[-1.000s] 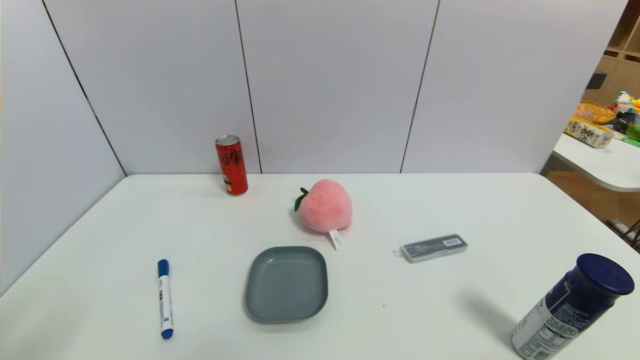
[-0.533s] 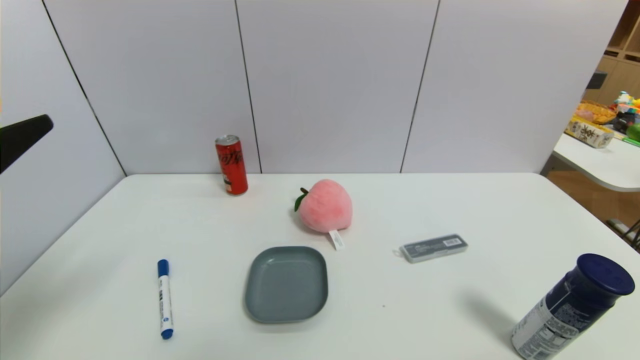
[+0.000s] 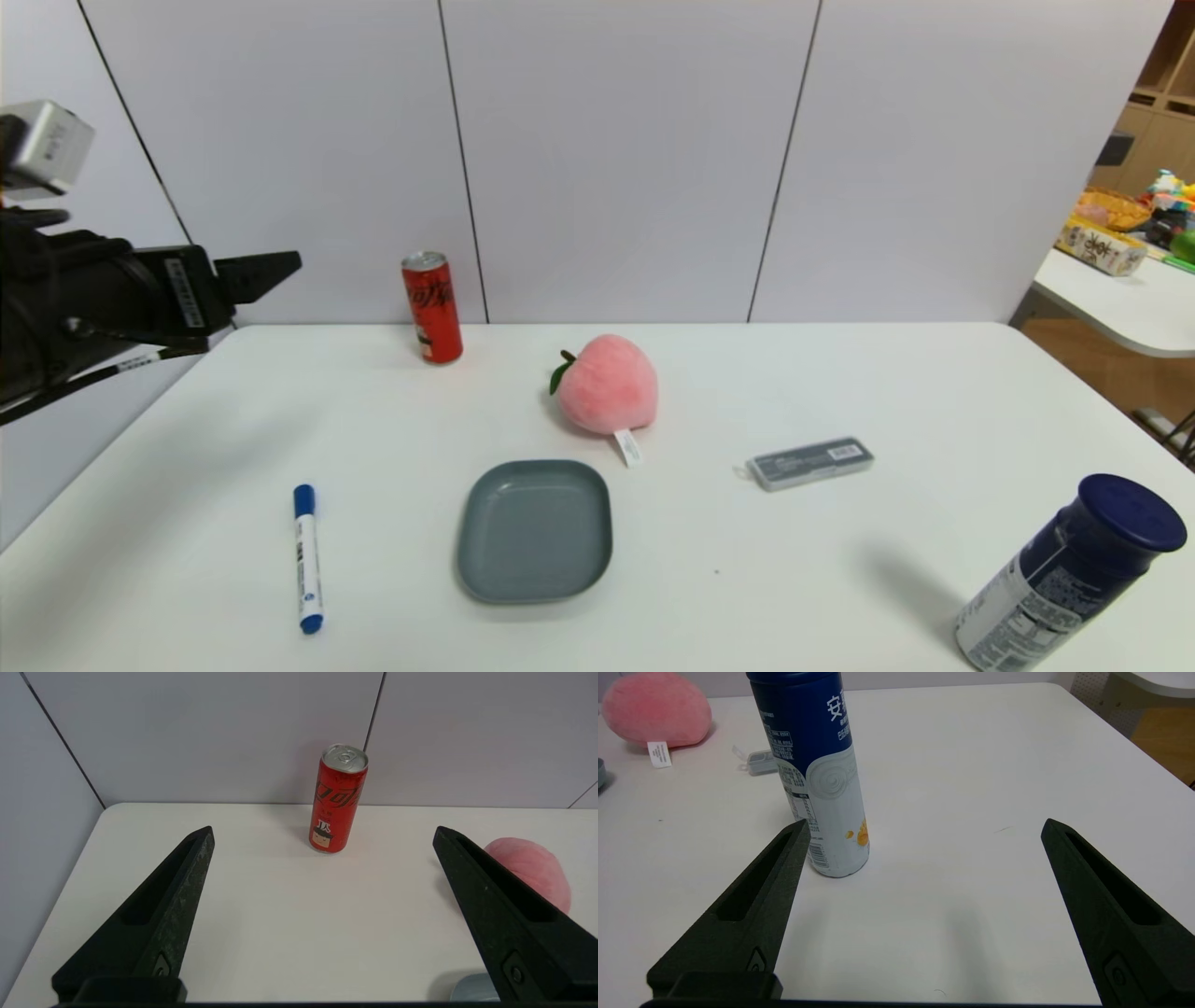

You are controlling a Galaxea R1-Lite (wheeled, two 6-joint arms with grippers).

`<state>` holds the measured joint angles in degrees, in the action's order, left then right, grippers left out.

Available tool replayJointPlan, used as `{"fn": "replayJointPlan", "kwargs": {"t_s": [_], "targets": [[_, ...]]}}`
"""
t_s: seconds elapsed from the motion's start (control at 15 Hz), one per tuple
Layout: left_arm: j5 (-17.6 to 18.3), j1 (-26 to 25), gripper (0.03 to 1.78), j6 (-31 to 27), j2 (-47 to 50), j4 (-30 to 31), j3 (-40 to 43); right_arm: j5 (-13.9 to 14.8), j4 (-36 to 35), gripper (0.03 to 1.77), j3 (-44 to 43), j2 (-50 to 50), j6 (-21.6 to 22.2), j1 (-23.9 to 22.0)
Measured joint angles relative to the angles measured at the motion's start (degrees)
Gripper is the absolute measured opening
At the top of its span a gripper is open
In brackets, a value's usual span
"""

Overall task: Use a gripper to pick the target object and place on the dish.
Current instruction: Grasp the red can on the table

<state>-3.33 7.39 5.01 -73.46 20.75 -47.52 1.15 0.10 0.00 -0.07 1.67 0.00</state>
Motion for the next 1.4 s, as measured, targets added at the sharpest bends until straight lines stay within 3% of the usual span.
{"fn": "replayJointPlan", "kwargs": {"t_s": [0.67,0.87,1.4], "targets": [[-0.4,-0.1,1.69,-2.6,-26.4,8.4,-6.9,0.0,0.0,1.71,0.0,0.0,0.0,0.0],[0.0,0.0,1.69,-4.0,-30.9,10.9,-9.0,0.0,0.0,1.71,0.0,0.0,0.0,0.0],[0.2,2.2,1.69,-4.1,-35.7,10.5,-9.6,0.0,0.0,1.71,0.0,0.0,0.0,0.0]]}}
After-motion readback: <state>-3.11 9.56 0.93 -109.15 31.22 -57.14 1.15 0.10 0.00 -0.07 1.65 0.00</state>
